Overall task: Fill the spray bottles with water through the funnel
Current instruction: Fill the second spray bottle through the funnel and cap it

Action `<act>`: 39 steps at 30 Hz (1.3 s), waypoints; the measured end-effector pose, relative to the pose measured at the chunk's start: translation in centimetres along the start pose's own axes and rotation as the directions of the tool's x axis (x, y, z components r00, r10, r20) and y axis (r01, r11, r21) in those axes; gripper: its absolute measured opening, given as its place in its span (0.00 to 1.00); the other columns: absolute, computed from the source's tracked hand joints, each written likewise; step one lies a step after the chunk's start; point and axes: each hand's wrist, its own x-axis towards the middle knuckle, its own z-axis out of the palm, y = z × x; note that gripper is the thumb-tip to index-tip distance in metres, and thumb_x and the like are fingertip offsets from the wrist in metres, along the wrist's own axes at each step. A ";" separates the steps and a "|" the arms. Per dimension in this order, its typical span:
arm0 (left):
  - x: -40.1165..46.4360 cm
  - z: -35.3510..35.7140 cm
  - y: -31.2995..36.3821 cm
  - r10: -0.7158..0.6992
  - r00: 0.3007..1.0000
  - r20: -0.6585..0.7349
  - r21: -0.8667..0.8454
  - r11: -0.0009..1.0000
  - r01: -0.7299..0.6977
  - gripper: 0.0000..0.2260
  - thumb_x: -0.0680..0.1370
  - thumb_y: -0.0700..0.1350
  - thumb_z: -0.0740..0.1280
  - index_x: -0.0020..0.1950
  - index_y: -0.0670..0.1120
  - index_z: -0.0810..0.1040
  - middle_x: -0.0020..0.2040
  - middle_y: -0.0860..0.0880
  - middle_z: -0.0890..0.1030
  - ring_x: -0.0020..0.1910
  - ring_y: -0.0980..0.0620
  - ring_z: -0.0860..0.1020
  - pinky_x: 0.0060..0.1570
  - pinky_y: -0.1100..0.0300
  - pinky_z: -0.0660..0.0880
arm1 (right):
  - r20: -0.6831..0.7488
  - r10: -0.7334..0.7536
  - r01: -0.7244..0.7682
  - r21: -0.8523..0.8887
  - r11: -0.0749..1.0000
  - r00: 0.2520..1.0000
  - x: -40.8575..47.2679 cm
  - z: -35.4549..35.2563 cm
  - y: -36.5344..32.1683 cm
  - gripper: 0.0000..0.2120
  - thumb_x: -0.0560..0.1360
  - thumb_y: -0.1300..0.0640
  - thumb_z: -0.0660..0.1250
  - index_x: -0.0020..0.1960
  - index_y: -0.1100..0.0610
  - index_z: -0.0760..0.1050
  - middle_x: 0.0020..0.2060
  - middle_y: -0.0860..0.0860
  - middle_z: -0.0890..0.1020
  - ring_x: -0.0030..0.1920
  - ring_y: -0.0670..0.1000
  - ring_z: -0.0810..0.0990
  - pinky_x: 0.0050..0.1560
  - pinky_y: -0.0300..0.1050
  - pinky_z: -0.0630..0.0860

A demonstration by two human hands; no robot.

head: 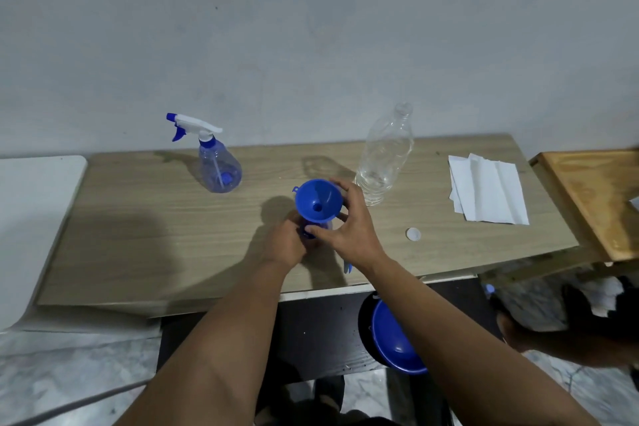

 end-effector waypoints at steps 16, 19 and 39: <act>-2.0 -2.8 0.3 0.072 0.993 -0.092 -0.331 0.939 -0.098 0.62 0.55 0.63 0.84 0.80 0.62 0.50 0.78 0.57 0.63 0.76 0.57 0.63 0.73 0.53 0.64 | -0.377 0.197 -0.219 -0.016 0.976 0.905 7.2 -7.9 -2.1 0.59 0.62 0.45 0.87 0.83 0.48 0.55 0.76 0.55 0.64 0.77 0.53 0.65 0.77 0.48 0.65; -1.2 -3.2 1.3 0.092 0.991 -0.093 -0.330 0.937 -0.118 0.60 0.52 0.68 0.82 0.78 0.63 0.55 0.75 0.59 0.67 0.73 0.59 0.67 0.72 0.50 0.68 | -0.347 0.189 -0.204 -0.007 0.979 0.918 9.1 -7.9 -1.7 0.47 0.64 0.45 0.86 0.76 0.50 0.66 0.73 0.48 0.71 0.75 0.48 0.69 0.78 0.49 0.66; -0.8 -4.1 1.6 0.192 0.968 -0.163 -0.227 0.947 -0.226 0.38 0.57 0.64 0.81 0.64 0.59 0.75 0.60 0.61 0.78 0.59 0.60 0.77 0.62 0.52 0.77 | -0.124 -0.105 0.107 0.008 0.994 0.987 6.2 -10.6 -8.3 0.37 0.65 0.53 0.86 0.68 0.45 0.71 0.52 0.54 0.84 0.46 0.55 0.85 0.52 0.50 0.85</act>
